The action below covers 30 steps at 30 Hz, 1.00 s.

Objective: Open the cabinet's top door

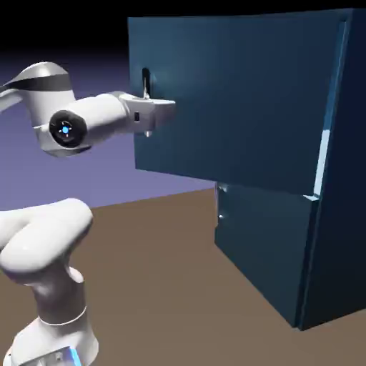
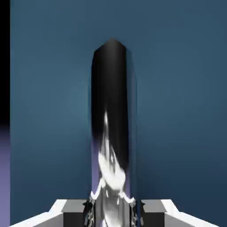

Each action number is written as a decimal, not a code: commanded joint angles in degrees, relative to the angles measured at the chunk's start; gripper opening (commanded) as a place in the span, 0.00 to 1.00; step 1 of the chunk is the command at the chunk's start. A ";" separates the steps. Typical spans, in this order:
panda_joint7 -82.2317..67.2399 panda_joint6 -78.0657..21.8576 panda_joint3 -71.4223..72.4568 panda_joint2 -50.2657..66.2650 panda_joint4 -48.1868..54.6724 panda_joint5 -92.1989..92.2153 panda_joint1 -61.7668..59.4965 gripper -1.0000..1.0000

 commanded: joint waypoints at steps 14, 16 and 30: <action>-10.09 -17.74 -29.08 17.23 8.90 -25.55 5.78 0.00; -11.63 -20.66 -33.23 20.72 11.70 -29.11 8.07 0.00; -19.31 -41.87 -60.75 41.68 38.17 -45.93 34.53 0.00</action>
